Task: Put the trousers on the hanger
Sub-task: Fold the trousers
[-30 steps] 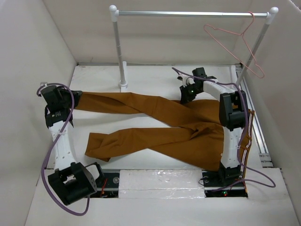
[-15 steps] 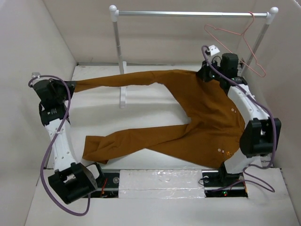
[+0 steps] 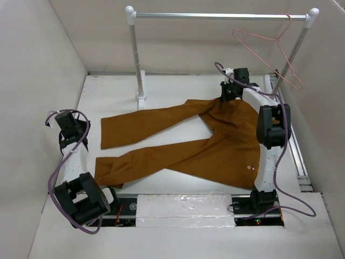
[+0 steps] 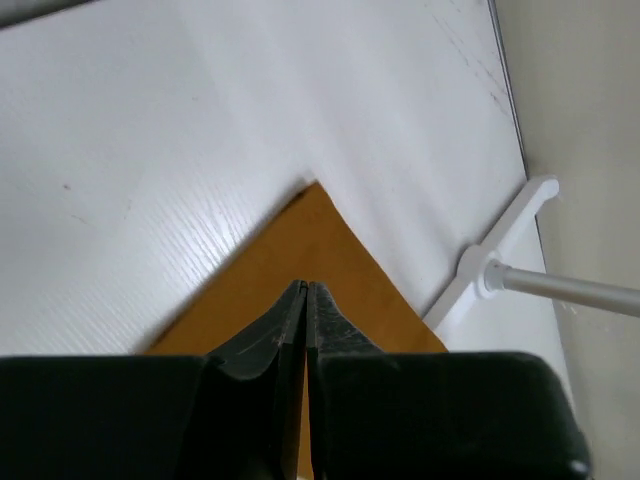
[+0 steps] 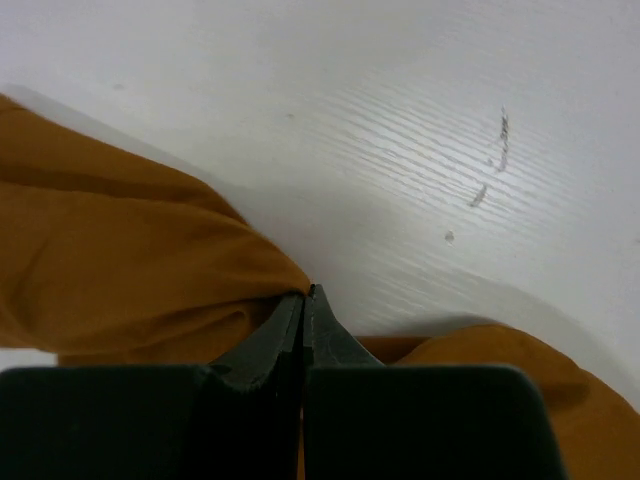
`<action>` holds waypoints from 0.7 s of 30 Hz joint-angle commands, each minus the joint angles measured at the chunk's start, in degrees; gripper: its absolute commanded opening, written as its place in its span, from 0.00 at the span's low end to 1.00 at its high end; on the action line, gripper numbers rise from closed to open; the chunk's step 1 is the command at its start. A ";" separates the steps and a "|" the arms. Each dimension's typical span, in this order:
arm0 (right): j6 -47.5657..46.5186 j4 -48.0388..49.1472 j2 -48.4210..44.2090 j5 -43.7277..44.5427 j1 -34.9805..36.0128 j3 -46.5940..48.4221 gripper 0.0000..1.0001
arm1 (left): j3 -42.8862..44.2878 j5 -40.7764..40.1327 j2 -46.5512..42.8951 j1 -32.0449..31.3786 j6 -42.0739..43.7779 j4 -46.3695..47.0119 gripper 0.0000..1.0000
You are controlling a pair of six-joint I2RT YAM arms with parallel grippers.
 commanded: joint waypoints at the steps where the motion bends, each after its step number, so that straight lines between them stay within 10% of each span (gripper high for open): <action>1: -1.93 -3.65 0.45 7.95 1.96 7.69 0.00 | -2.19 -2.74 -0.71 0.30 3.88 7.37 0.00; 3: -1.58 -4.61 2.12 11.39 2.58 9.89 0.01 | -3.78 -2.39 -1.32 0.30 3.80 8.33 0.00; 5: -1.93 -4.62 1.95 12.18 3.98 10.34 0.41 | -4.75 -1.33 -2.12 0.30 3.44 7.11 0.00; 8: -4.47 -7.59 0.38 11.83 6.18 11.04 0.64 | -3.53 -1.94 -2.91 -1.01 5.36 4.21 0.00; 10: -5.53 -7.79 -4.27 12.01 8.82 7.12 0.64 | -0.03 -3.69 -0.56 -2.50 7.04 2.28 0.05; 11: -5.44 -6.82 -6.29 11.57 9.61 4.91 0.65 | 1.56 -3.09 1.38 -3.38 7.83 1.66 0.33; 13: -4.04 -6.03 -12.00 11.83 11.98 -1.05 0.64 | 9.34 -2.64 9.34 -4.96 11.43 -4.91 0.51; 15: -1.94 -3.67 -15.52 12.80 13.74 -5.81 0.32 | 14.03 -5.70 14.82 -8.83 14.06 -12.62 0.65; 16: -1.41 -2.61 -18.85 13.06 15.58 -8.44 0.01 | 16.58 -7.03 19.19 -9.79 15.73 -14.15 0.66; 21: -1.31 -1.01 -23.89 13.15 20.07 -21.64 0.10 | 14.76 -5.12 23.01 -10.42 15.48 -13.82 0.81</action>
